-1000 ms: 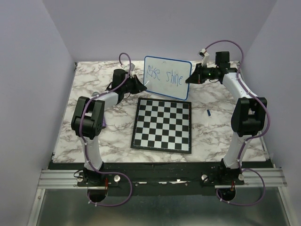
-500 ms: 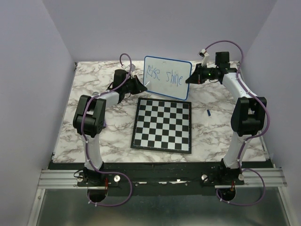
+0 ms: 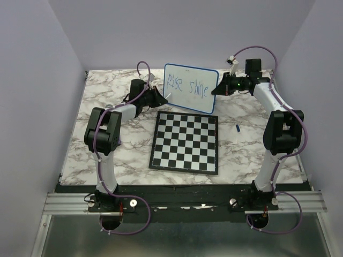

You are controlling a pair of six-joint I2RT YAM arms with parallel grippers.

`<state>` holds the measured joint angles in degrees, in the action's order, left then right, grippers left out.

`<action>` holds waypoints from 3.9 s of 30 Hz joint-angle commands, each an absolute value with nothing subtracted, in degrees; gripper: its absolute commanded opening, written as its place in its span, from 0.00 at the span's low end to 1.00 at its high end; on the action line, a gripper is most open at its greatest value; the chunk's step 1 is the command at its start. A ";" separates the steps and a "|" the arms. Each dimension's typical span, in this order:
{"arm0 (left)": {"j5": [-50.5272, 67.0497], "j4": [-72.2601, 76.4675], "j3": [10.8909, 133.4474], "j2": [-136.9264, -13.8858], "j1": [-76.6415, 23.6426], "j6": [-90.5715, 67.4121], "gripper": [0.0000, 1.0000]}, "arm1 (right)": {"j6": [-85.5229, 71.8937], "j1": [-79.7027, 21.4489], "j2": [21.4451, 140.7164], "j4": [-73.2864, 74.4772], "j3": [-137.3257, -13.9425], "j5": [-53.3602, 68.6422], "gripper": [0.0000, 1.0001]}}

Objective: Write a sentence on the whiteboard

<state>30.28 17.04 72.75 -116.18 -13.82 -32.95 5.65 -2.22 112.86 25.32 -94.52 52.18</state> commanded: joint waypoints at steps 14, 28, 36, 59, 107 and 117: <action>32.08 15.03 75.50 -118.74 -13.54 -32.96 0.00 | 6.33 -1.93 113.29 23.38 -94.31 53.88 0.00; 32.52 12.75 75.94 -119.09 -13.54 -32.34 0.00 | 6.33 -1.93 113.38 23.38 -94.31 53.97 0.00; 33.22 12.22 75.15 -119.00 -13.54 -32.34 0.00 | 6.33 -2.02 113.38 23.38 -94.31 53.96 0.00; 33.22 8.97 72.42 -117.86 -14.59 -31.29 0.00 | 6.06 -1.93 113.12 23.38 -94.31 54.32 0.00; 29.79 6.94 78.58 -118.21 -14.85 -32.34 0.00 | 6.33 -2.02 112.94 23.38 -94.22 54.23 0.00; 32.25 6.24 79.28 -119.27 -14.94 -32.08 0.00 | 6.33 -1.93 112.94 23.38 -94.22 54.23 0.00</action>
